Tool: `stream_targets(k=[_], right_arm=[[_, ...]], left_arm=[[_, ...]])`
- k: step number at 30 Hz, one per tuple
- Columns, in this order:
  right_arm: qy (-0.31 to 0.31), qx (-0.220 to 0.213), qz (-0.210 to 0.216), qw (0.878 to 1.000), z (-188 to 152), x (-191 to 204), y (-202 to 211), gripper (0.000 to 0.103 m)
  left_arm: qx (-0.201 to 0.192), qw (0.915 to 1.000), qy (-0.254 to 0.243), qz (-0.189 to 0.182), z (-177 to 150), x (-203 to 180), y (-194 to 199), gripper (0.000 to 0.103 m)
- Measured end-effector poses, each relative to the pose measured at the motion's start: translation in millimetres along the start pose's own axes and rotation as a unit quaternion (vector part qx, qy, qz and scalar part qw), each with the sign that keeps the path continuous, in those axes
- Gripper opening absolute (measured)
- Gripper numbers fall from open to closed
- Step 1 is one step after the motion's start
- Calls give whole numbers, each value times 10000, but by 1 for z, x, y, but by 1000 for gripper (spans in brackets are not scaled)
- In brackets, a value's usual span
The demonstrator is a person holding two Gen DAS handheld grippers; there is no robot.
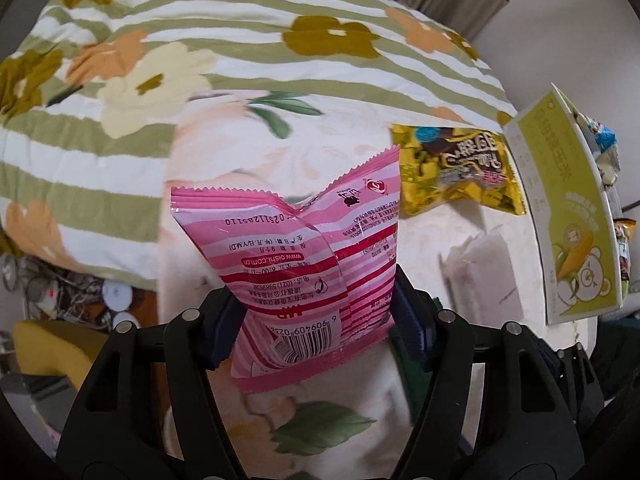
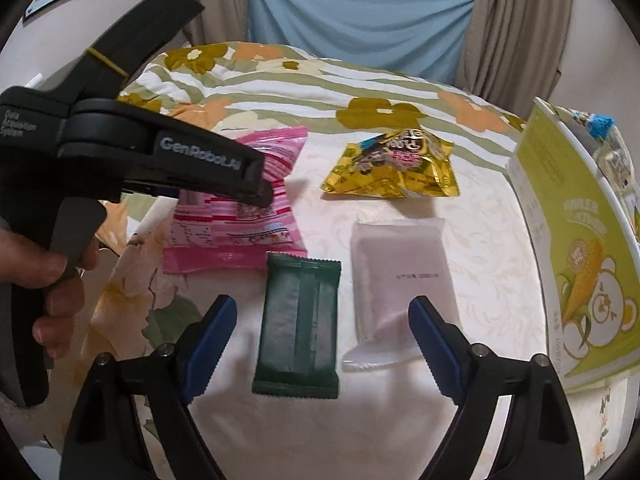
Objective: Organize snacks
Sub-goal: 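Grasp the pink striped bag with the left tool while the right tool grasps the dark green packet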
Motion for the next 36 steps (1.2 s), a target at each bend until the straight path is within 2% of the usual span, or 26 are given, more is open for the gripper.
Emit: stream_targets(k=[2, 11, 16, 19, 28, 36], right_arm=[[16, 23, 93, 10000, 0, 4, -3, 74], [55, 393, 266, 9989, -11, 14, -29, 62], [59, 453, 216, 9987, -11, 14, -34, 59], [63, 583, 222, 9980, -13, 15, -40, 42], [-133, 623, 301, 9975, -12, 13, -38, 41], [-246, 243, 259, 9991, 11, 5, 1, 41]], left_arm=[[-15, 10000, 53, 21, -2, 6, 2, 64], [-92, 9999, 77, 123, -4, 15, 7, 63], [-71, 9999, 21, 129, -6, 17, 9, 63], [-66, 9998, -14, 174, -8, 18, 11, 63], [-188, 9997, 44, 129, -8, 19, 28, 63], [-444, 9990, -40, 12, 6, 1, 72, 63]])
Point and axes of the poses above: each gripper's, at about its wrist camera, not at the fingertips, and y roughly against the way its jaws point, x to its left, z to its top, the point moved 6 cm from there along -y, roughly the way its jaws point, and after that the axes turned 1 degree about x, right-handed, at the moved point
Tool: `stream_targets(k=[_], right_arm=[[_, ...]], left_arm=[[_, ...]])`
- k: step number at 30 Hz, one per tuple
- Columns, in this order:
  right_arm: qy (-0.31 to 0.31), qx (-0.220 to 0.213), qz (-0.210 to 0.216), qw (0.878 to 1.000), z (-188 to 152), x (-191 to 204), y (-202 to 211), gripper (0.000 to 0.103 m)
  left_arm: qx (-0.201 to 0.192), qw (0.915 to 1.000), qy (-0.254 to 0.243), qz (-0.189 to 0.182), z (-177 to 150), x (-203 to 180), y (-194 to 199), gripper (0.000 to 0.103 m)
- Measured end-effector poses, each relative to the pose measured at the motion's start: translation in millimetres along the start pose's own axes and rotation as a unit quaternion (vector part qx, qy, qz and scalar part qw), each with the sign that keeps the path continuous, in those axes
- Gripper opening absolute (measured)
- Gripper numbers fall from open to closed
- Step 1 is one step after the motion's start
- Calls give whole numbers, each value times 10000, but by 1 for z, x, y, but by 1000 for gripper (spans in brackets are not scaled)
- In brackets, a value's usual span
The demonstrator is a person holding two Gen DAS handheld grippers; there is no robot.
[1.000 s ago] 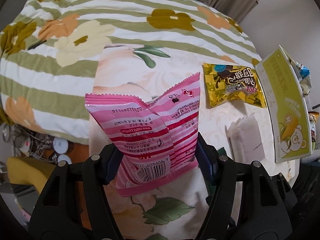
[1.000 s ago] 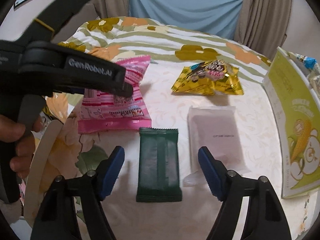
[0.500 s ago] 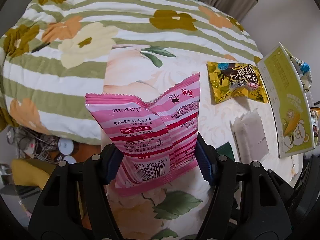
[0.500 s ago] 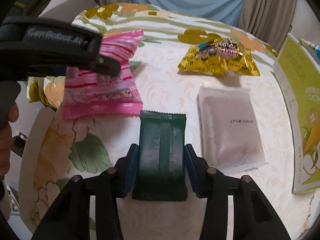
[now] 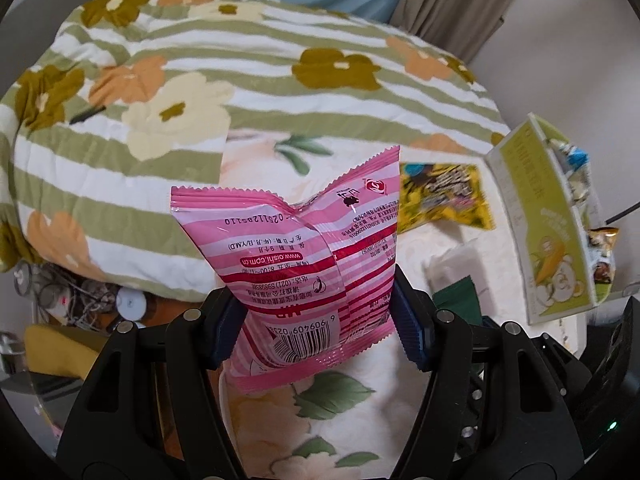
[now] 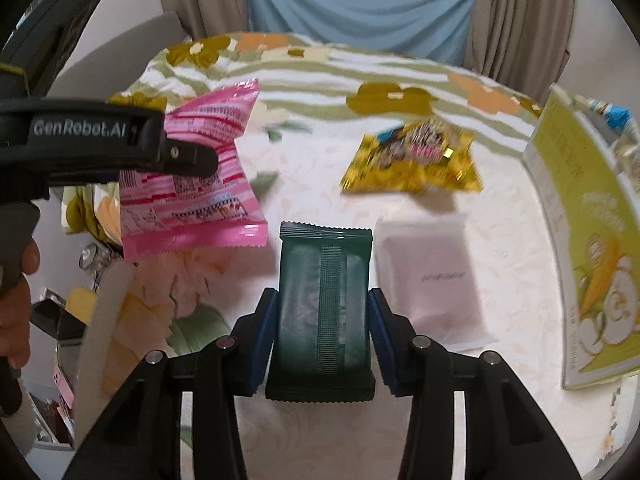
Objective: Organize snacks
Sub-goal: 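Grasp the pink striped bag with the left tool while the right tool grasps the dark green packet, then carry both packets over the yellow box and open both tools to drop them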
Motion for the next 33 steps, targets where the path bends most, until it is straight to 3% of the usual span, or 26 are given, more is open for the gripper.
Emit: stream_targets(k=[8, 17, 29, 33], right_arm=[[-502, -524, -14, 9974, 33, -42, 76, 41], [-1145, -1017, -122, 9881, 58, -155, 162, 41], [-1270, -1008, -239, 9865, 57, -321, 201, 41], [-1225, -960, -194, 9876, 54, -359, 202, 41]], left_arm=[[-460, 9978, -426, -212, 31, -63, 54, 63], [-834, 9901, -925, -651, 58, -200, 80, 63], [-480, 9863, -1103, -1132, 58, -401, 19, 63], [-260, 9861, -1175, -1145, 49, -444, -13, 63]])
Point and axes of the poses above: each gripper's, at about its wrist camera, not at the fingertips, and y roughly against the way its jaws point, x to its left, z to its top, the point moved 6 cm from there along -y, roughly the way its jaws point, and after that the axes turned 1 degree about x, right-handed, at the moved point
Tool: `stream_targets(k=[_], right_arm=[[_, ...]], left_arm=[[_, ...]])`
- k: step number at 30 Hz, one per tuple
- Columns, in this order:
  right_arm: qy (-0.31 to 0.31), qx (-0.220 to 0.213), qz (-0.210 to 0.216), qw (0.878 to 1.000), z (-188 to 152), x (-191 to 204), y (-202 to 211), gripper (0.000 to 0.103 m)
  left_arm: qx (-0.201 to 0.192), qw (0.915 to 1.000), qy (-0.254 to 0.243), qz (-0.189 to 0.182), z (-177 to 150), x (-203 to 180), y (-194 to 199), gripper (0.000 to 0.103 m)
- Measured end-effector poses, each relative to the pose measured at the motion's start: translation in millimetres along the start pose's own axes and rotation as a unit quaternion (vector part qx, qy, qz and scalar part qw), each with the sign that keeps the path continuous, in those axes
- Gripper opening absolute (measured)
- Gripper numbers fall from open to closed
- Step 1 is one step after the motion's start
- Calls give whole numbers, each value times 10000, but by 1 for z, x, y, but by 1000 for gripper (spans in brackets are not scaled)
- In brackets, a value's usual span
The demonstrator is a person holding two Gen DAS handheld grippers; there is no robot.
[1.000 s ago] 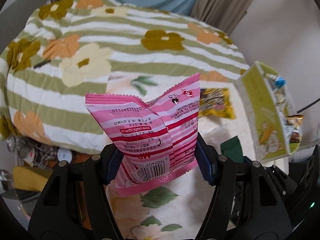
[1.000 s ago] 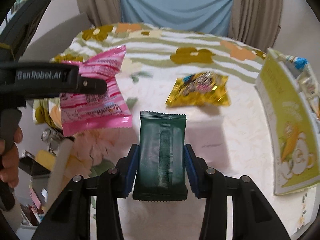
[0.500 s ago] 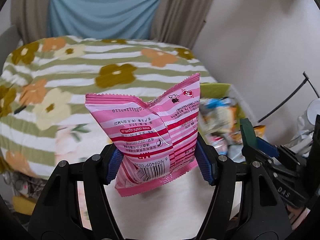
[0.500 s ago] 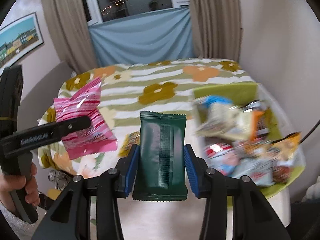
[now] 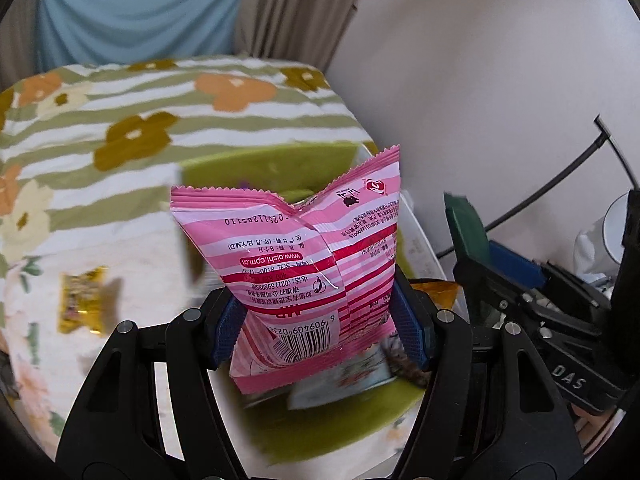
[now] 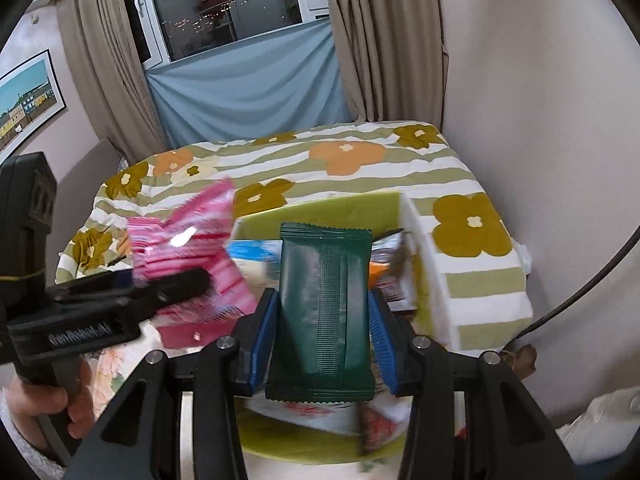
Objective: Organize snacks
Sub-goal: 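Carry both packets over the yellow box and open both tools to drop them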
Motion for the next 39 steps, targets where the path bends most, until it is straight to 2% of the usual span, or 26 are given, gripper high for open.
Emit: stream_targets(k=[4, 7, 9, 11, 15, 20, 23, 35, 37, 39], right_arm=[[-36, 38, 14, 10000, 4, -30, -5, 41], [-71, 44, 47, 10000, 8, -47, -9, 41], [-77, 58, 93, 9999, 10, -55, -12, 41], [-39, 43, 135, 9999, 11, -58, -13, 41], [-14, 45, 269, 9996, 13, -64, -17, 41], [32, 111, 467, 9988, 22, -67, -28, 41], [53, 164, 529, 9985, 26, -68, -37, 41], [-206, 629, 812, 9945, 23, -73, -85, 42], [-368, 588, 852, 9939, 20, -76, -85, 48], [-464, 559, 906, 9932, 19, -78, -84, 67]], left_arm=[[262, 9997, -21, 20, -5, -23, -34, 63], [401, 9991, -137, 74, -11, -31, -45, 70], [383, 9978, -239, 493, -13, -30, -46, 91], [290, 9967, -292, 700, -14, -29, -41, 97], [116, 9962, -155, 844, -13, -15, -28, 97], [-17, 9963, 118, 849, -12, 4, -13, 97], [-76, 9947, 184, 1012, -12, 10, -6, 97], [-10, 9900, 187, 1400, -26, 26, -1, 97], [-13, 9902, 214, 1381, -30, 29, 0, 97], [-22, 9903, 261, 1367, -34, 31, 2, 97]])
Point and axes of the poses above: each gripper's, at about its wrist camera, not at the fingertips, and y roughly against the way its jaws point, x to its left, z to its top, the point moved 6 cm from there along -y, roughly the way its jaws point, and after that the axes turned 1 degree about x, right-handed, at the moved point
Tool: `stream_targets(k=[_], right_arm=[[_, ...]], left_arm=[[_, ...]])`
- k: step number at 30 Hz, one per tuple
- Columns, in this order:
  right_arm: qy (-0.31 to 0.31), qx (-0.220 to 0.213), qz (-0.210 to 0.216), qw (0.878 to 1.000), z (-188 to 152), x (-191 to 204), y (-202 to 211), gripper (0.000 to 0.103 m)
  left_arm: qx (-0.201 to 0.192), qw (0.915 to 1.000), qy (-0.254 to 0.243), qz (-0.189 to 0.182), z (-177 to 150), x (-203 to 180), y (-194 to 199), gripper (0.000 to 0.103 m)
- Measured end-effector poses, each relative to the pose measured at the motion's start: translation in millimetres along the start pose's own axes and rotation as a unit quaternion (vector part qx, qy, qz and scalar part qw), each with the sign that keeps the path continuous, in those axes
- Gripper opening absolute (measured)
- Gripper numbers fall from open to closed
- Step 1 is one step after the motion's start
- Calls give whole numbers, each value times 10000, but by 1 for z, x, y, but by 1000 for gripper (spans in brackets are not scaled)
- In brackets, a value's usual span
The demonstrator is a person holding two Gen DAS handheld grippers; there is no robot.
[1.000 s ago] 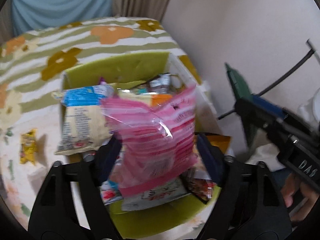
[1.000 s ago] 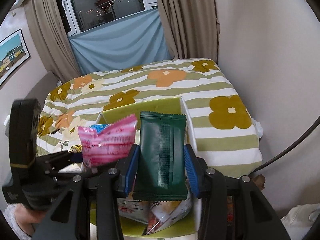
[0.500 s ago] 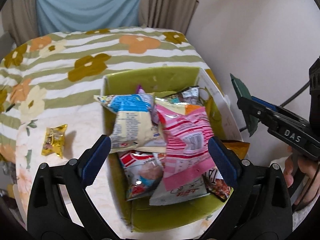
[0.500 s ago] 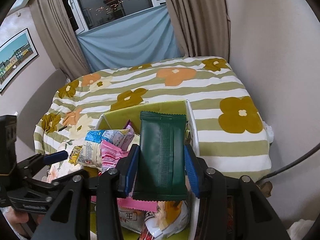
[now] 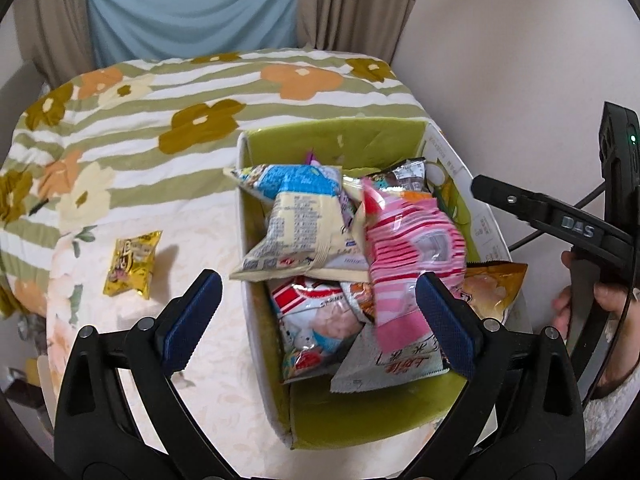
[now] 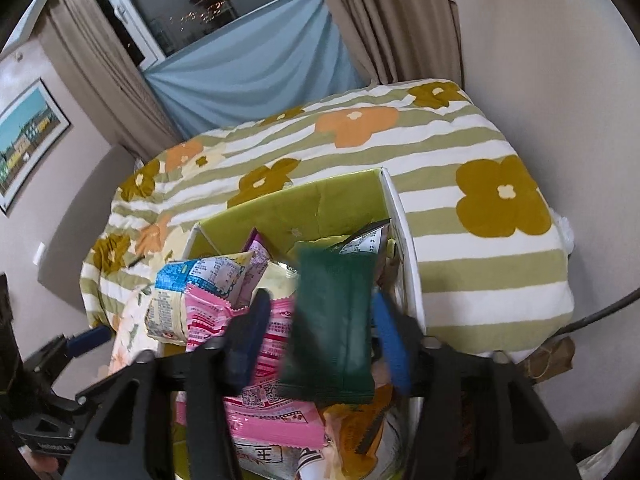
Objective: Organize snacks
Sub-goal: 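Carry both packets over the yellow box and open both tools to drop them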
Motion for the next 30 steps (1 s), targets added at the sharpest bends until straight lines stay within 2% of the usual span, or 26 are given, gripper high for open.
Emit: stream_targets(k=[1, 2, 15, 23, 30], right_arm=[[-33, -31, 7, 10000, -2, -1, 2, 83], [-36, -72, 16, 10000, -2, -1, 4, 92], [337, -277, -163, 9989, -15, 17, 33, 93], [602, -578, -247, 9962, -10, 50, 68, 93], [1088, -839, -571, 9889, -13, 91, 94, 93]], left_arm=[[-1, 10000, 18, -20, -2, 1, 1, 97], [-11, 10000, 34, -41, -4, 2, 3, 97], [-295, 9995, 35, -120, -11, 8, 33, 97], [-605, 9979, 52, -231, -5, 12, 67, 97], [-903, 9958, 121, -131, -8, 44, 102, 97]])
Point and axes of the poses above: each gripper's, at about its wrist camera, not at the fingertips, and y roughly against the way its jaws point, x to its left, z to its top, the point moved 6 cm from there along -y, roughly the way its jaws point, and after that the axes turned 1 degree about x, right-handed, at the moved point
